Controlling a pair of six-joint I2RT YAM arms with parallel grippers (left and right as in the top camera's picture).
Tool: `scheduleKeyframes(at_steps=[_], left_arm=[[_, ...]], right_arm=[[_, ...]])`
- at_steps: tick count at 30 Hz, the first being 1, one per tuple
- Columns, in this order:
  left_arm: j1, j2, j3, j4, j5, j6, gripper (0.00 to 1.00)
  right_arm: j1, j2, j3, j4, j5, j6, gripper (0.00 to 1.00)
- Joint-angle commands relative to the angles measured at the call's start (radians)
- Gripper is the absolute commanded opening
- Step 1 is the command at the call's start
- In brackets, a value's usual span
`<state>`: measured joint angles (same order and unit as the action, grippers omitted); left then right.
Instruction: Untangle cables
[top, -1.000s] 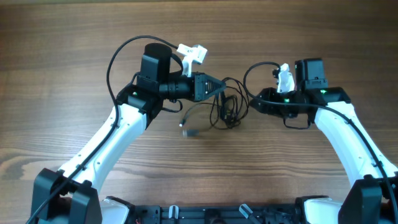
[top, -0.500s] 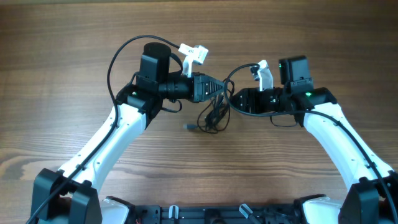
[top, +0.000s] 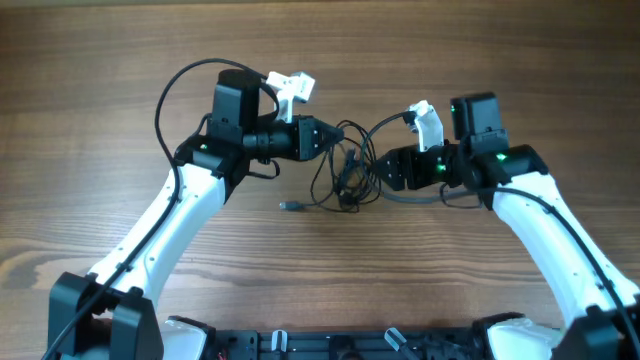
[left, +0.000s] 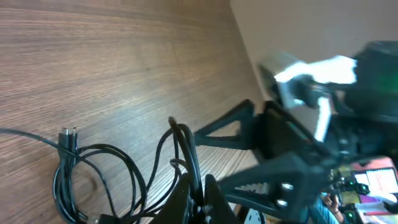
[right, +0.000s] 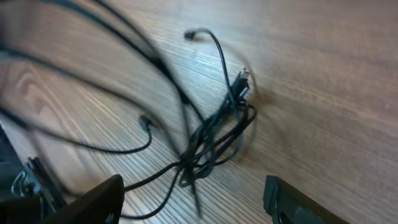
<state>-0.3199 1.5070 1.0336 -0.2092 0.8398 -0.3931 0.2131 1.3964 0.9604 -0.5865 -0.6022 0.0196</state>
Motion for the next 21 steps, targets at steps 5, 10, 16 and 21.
scheduleKeyframes(at_steps=[5, 10, 16, 21], left_arm=[[0.012, -0.019, 0.008, 0.062, 0.189, 0.008, 0.04], [0.012, -0.019, 0.008, 0.217, 0.399, -0.125, 0.04], [0.012, -0.019, 0.008, 0.248, 0.457, -0.177, 0.04], [0.013, -0.019, 0.008, 0.246, 0.476, -0.171, 0.08]], right_arm=[[0.002, -0.052, 0.004, 0.002, -0.109, -0.099, 0.75], [0.002, -0.05, -0.001, 0.05, -0.088, -0.099, 0.75], [0.003, -0.008, 0.0, 0.106, -0.088, -0.094, 0.69], [0.003, 0.051, 0.0, 0.176, 0.049, 0.124, 0.04]])
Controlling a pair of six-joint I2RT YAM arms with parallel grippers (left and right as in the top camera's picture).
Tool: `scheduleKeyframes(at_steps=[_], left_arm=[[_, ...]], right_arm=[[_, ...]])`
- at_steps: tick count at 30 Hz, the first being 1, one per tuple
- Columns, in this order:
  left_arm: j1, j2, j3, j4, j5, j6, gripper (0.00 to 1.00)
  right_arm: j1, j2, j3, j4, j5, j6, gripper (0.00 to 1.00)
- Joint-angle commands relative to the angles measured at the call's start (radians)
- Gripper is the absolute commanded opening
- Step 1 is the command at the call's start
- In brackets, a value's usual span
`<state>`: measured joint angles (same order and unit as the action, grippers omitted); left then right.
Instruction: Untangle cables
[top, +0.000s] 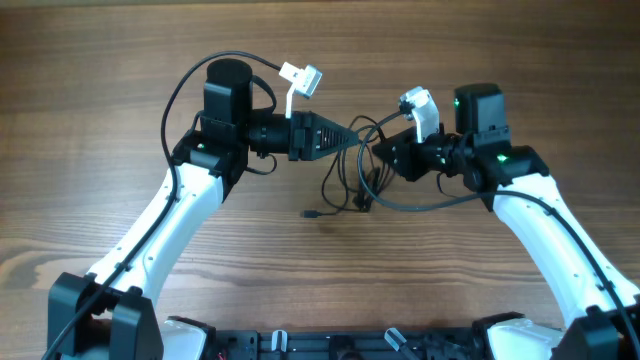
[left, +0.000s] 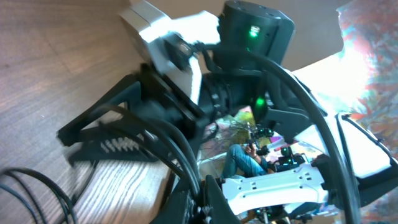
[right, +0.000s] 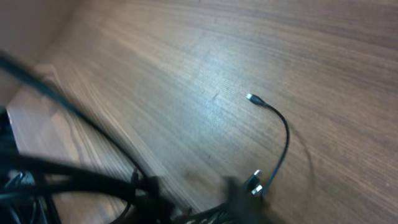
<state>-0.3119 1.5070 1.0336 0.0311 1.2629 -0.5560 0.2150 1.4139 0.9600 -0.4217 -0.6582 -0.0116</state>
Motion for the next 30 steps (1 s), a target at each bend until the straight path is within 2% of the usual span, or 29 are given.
scheduleKeyframes(at_steps=[1, 3, 5, 6, 8, 9, 11, 14, 16, 18, 20, 23, 25, 30], left_arm=[[0.005, -0.019, 0.008, -0.005, 0.032, 0.018, 0.18], [0.005, -0.019, 0.008, -0.058, -0.039, 0.068, 0.21], [0.004, -0.019, 0.008, -0.151, -0.172, 0.12, 0.5], [0.004, -0.019, 0.008, -0.218, -0.284, 0.151, 0.59], [0.004, -0.019, 0.008, -0.324, -0.488, 0.164, 0.69], [0.004, -0.019, 0.008, -0.359, -0.552, 0.164, 0.7], [0.004, -0.019, 0.008, -0.412, -0.643, 0.164, 0.7], [0.003, -0.019, 0.008, -0.447, -0.662, 0.164, 0.69], [-0.008, -0.019, 0.008, -0.452, -0.662, 0.164, 0.59], [-0.031, -0.019, 0.008, -0.452, -0.662, 0.164, 0.54], [-0.061, -0.018, 0.008, -0.452, -0.662, 0.164, 0.49], [-0.12, -0.018, 0.008, -0.455, -0.662, 0.168, 0.41], [-0.154, -0.018, 0.006, -0.46, -0.663, 0.209, 0.35], [-0.212, -0.018, 0.003, -0.516, -0.822, 0.281, 0.38]], right_arm=[[0.001, 0.042, 0.0, -0.004, 0.162, 0.261, 0.04], [0.001, 0.051, 0.0, -0.072, 0.265, 0.389, 0.04], [0.001, 0.053, 0.0, -0.167, 0.407, 0.519, 0.04], [0.001, 0.053, 0.0, -0.217, 0.481, 0.568, 0.04], [0.001, 0.053, 0.0, -0.287, 0.572, 0.625, 0.04], [0.001, 0.053, 0.0, -0.304, 0.576, 0.624, 0.04], [0.001, 0.053, 0.0, -0.348, 0.576, 0.636, 0.04], [0.001, 0.053, 0.0, -0.385, 0.513, 0.633, 0.04], [0.001, 0.053, 0.0, -0.365, 0.35, 0.521, 0.04], [0.001, 0.053, 0.0, -0.332, 0.18, 0.404, 0.04], [0.001, 0.053, 0.0, -0.31, 0.128, 0.424, 0.04], [0.001, 0.053, 0.0, -0.257, 0.113, 0.536, 0.04], [0.001, 0.053, 0.0, -0.203, 0.043, 0.538, 0.04], [0.001, 0.053, 0.0, 0.003, -0.108, 0.623, 0.04]])
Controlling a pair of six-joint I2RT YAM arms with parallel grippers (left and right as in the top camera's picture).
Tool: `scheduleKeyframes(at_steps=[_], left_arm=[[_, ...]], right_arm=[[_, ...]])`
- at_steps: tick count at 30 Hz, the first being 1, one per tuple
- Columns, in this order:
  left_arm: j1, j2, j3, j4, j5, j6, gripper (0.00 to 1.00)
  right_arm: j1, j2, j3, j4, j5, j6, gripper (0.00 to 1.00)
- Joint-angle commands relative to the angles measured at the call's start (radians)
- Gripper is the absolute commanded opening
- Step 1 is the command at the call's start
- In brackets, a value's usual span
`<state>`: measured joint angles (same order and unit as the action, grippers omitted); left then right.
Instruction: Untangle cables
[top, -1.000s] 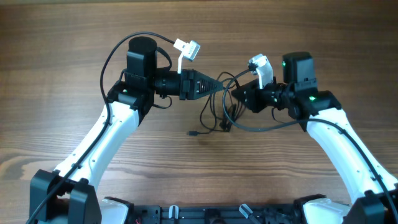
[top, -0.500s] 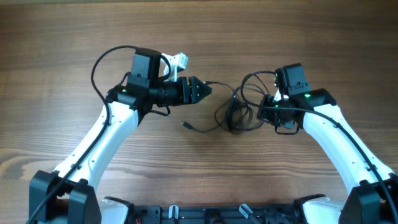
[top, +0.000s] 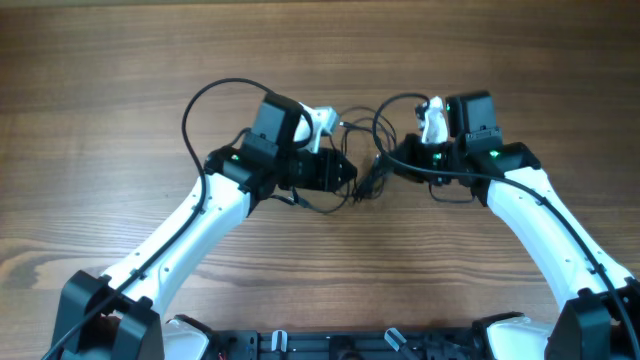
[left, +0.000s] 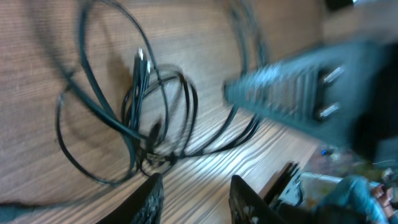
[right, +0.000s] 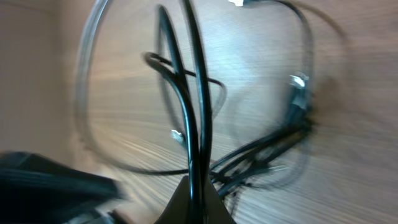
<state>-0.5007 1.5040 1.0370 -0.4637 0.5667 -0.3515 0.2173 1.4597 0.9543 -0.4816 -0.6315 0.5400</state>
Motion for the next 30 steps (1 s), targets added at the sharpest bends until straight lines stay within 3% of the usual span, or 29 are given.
scheduleKeyframes(at_steps=[1, 5, 17, 24, 28, 30], left_arm=[[-0.027, -0.015, -0.004, -0.021, -0.132, 0.098, 0.39], [-0.027, 0.006, -0.007, -0.012, -0.131, 0.113, 0.51], [-0.04, 0.145, -0.007, 0.149, -0.048, 0.109, 0.49], [-0.077, 0.238, -0.007, 0.161, -0.048, 0.109, 0.49], [-0.079, 0.253, -0.007, 0.154, -0.048, 0.109, 0.46], [-0.079, 0.253, -0.006, 0.153, -0.048, 0.109, 0.34]], right_arm=[[-0.002, 0.007, 0.006, 0.078, -0.143, 0.082, 0.04], [-0.001, 0.007, 0.005, 0.066, -0.148, 0.089, 0.04], [-0.001, 0.007, 0.005, 0.032, -0.155, 0.087, 0.04], [-0.001, 0.007, 0.005, 0.032, -0.151, 0.087, 0.04], [-0.001, 0.007, 0.005, 0.032, -0.147, 0.088, 0.04], [-0.001, 0.007, 0.005, 0.032, -0.144, 0.088, 0.04]])
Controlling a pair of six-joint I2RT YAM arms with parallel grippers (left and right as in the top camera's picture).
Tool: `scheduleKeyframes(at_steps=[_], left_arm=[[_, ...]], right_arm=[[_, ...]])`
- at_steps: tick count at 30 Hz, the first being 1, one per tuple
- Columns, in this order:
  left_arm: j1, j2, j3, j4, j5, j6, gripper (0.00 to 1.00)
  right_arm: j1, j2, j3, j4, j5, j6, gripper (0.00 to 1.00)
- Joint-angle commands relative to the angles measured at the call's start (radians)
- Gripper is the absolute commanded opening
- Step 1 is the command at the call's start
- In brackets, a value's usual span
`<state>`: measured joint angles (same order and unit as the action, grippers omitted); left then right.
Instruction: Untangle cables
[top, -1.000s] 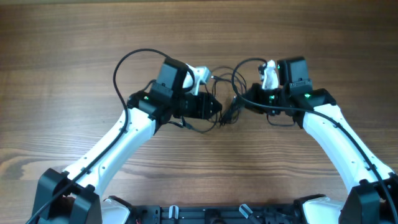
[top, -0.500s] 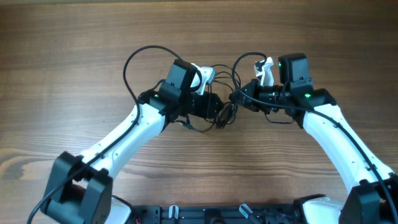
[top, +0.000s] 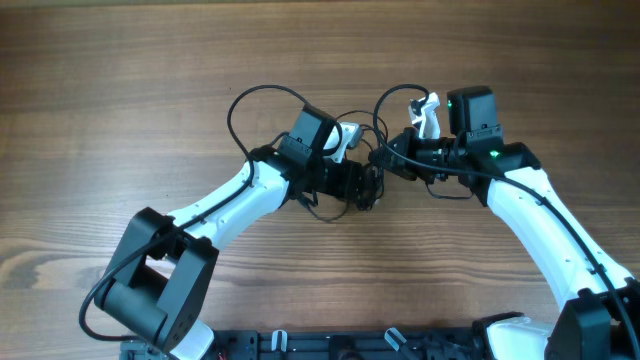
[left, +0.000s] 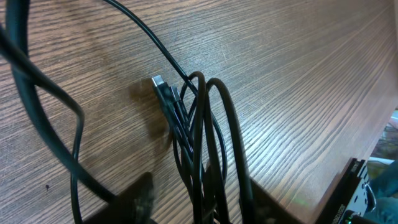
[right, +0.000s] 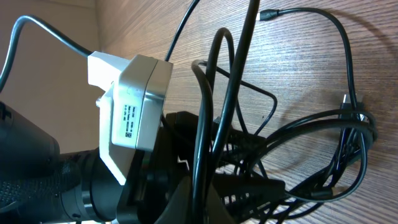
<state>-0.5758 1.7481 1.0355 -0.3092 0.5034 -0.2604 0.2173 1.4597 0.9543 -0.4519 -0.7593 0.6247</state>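
A tangle of thin black cables (left: 200, 134) lies on the wooden table, with a silver-tipped plug (left: 158, 83) sticking out of it. My left gripper (left: 196, 188) is low over it and open, its dark fingers (left: 142, 198) on either side of the bunched strands. My right gripper (right: 200, 186) is shut on one black cable that rises from its tips in a loop. The rest of the tangle (right: 348, 140) hangs to its right. In the overhead view the left gripper (top: 367, 187) and right gripper (top: 384, 158) sit close together at mid-table.
The left arm's white wrist camera housing (right: 134, 106) fills the left of the right wrist view, very near the held cable. Each arm's own black lead arches above its wrist (top: 262, 93). The table's edge (left: 348, 171) shows at lower right.
My left arm has reached further right, and its open gripper is now down around the bunched strands, right beside the right gripper. The right gripper stays shut on its cable, hardly moved.
At first my left gripper was shut on cable strands and the right stood open by the tangle. Then both were higher, the left still gripping. Later the left was open and the right shut on a cable. Now the left straddles the bundle.
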Motion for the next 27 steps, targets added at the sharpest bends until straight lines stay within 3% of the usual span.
scheduleKeyframes(at_steps=[1, 3, 4, 8, 13, 17, 19, 21, 23, 24, 27], left_arm=[[-0.004, 0.008, -0.005, -0.003, 0.016, 0.018, 0.25], [0.007, -0.002, -0.005, -0.023, 0.015, 0.018, 0.07], [0.023, -0.013, -0.005, -0.043, 0.015, 0.018, 0.04], [0.125, -0.07, -0.003, -0.119, 0.016, 0.018, 0.04], [0.316, -0.192, -0.003, -0.218, 0.031, 0.019, 0.04], [0.423, -0.249, -0.003, -0.222, 0.164, 0.018, 0.07], [0.453, -0.254, -0.003, -0.222, 0.235, 0.018, 0.16], [0.473, -0.254, -0.003, -0.222, 0.291, 0.018, 0.44], [0.481, -0.254, -0.003, -0.222, 0.296, 0.018, 0.64], [0.484, -0.254, -0.003, -0.222, 0.296, 0.018, 0.68], [0.47, -0.254, -0.003, -0.223, 0.296, 0.018, 0.68]], right_arm=[[-0.001, 0.007, 0.005, 0.002, -0.016, 0.003, 0.04], [-0.001, 0.007, 0.005, -0.001, -0.008, 0.003, 0.04], [-0.001, 0.007, 0.005, -0.021, 0.026, 0.004, 0.04], [-0.002, 0.007, 0.005, -0.15, 0.254, 0.005, 0.04], [-0.002, 0.007, 0.005, -0.404, 0.791, 0.091, 0.04], [-0.002, 0.007, 0.005, -0.46, 0.927, 0.121, 0.04], [-0.002, 0.007, 0.005, -0.454, 0.907, 0.137, 0.04], [-0.002, 0.007, 0.005, -0.439, 0.867, 0.133, 0.04], [-0.002, 0.007, 0.005, -0.438, 0.855, 0.134, 0.04], [-0.002, 0.007, 0.006, -0.438, 0.851, 0.133, 0.04], [-0.002, 0.007, 0.005, -0.418, 0.8, 0.099, 0.04]])
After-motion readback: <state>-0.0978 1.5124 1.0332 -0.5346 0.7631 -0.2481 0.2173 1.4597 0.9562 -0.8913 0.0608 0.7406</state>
